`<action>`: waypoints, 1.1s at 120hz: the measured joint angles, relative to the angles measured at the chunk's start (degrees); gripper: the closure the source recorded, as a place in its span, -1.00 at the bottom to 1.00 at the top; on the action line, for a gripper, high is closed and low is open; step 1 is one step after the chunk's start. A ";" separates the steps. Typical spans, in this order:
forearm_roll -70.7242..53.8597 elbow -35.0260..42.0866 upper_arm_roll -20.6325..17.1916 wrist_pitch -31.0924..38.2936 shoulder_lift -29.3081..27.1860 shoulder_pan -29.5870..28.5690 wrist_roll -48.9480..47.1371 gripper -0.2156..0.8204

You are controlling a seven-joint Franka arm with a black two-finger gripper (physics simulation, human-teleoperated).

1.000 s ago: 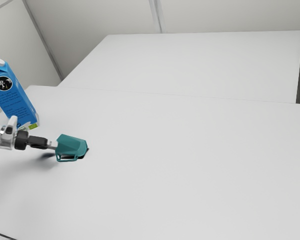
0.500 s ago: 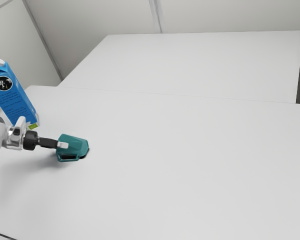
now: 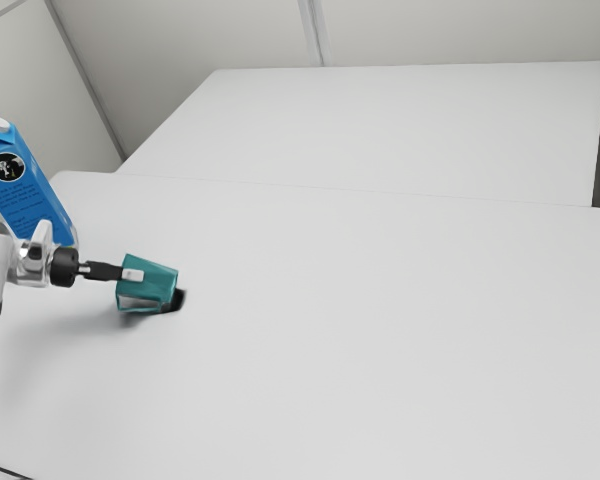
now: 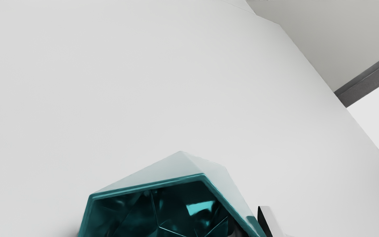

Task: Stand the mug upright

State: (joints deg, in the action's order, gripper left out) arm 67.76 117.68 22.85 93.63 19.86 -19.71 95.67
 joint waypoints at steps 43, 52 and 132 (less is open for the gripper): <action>-13.21 1.76 -1.77 6.67 -13.41 3.14 -5.70 0.91; -23.21 1.98 -5.64 10.40 -16.61 2.95 -9.62 0.91; -77.85 4.86 -16.51 33.48 -19.87 22.34 -53.24 0.92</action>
State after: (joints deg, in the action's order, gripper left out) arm -10.09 122.54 6.34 127.11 -0.02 2.64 42.43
